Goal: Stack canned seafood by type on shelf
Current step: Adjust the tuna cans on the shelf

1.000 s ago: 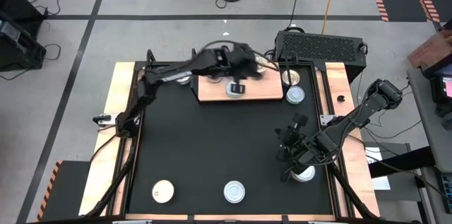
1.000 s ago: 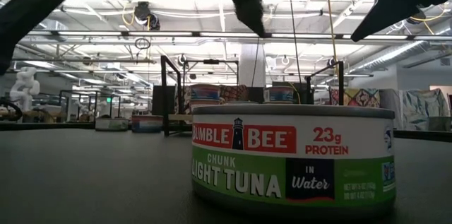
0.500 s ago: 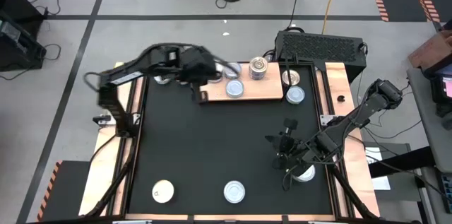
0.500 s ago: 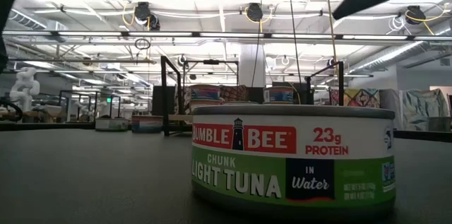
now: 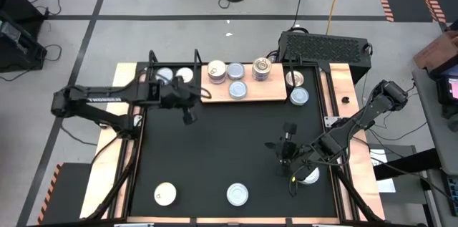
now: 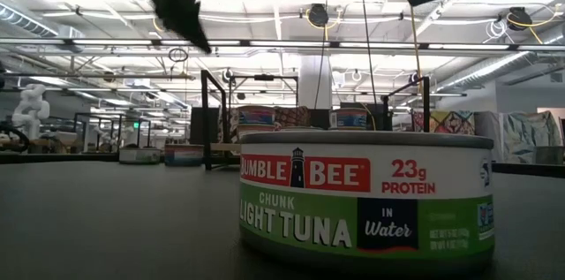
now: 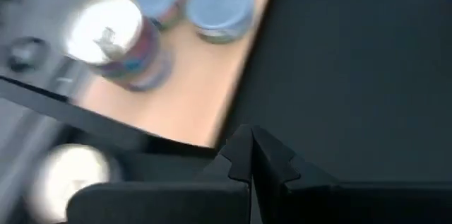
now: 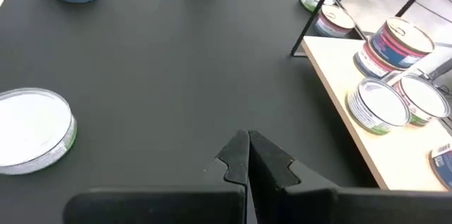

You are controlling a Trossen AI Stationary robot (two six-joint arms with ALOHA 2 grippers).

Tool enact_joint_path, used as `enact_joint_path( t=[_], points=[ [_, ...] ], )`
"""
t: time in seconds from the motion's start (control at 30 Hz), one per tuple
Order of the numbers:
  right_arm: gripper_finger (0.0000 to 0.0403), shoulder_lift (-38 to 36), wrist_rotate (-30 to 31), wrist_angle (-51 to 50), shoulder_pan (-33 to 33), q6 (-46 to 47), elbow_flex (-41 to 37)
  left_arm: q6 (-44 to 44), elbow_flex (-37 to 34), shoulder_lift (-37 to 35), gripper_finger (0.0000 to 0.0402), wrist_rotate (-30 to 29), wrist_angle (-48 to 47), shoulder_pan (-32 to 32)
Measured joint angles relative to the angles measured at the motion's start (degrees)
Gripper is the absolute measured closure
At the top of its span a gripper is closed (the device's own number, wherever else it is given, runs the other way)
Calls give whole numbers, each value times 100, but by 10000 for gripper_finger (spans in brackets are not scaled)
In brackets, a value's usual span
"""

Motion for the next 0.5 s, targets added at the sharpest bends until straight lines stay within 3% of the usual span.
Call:
enact_joint_path(
  t=[0.17, 0.4, 0.5],
  points=[
    [403, 0, 50, 271, -256, 30, 0, -562, -1620, -238, 399, 347, 2418, -629],
    [403, 294, -100, 1150, -1320, -38, -4, -548, -3370, -196, 399, -880, 6185, -1714],
    [403, 386, -874, 1815, -2338, -558, -4, -194, -3702, -199, 399, -1099, 7067, -1869]
  ],
)
